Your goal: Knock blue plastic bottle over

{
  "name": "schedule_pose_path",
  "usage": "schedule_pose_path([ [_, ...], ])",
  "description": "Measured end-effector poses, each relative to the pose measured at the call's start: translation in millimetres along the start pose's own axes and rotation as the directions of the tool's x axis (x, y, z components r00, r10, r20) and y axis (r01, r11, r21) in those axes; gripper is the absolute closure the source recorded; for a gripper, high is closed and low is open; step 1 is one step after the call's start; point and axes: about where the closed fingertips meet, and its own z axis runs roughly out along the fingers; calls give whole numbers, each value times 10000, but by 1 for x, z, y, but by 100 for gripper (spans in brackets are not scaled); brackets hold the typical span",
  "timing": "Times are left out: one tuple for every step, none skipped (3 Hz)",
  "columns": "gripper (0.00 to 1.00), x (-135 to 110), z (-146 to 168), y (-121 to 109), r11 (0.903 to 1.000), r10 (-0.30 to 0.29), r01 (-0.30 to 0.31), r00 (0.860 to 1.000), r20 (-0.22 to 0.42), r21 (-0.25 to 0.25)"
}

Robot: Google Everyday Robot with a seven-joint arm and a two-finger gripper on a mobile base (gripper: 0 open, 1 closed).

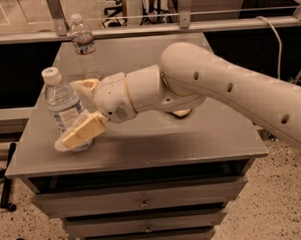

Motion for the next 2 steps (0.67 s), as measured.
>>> schedule_pose_path([
  [39, 5, 6, -3, 9998, 110, -112, 9998, 144, 167],
  [62, 4, -4, -19, 9965, 373, -381, 9992, 115, 738],
])
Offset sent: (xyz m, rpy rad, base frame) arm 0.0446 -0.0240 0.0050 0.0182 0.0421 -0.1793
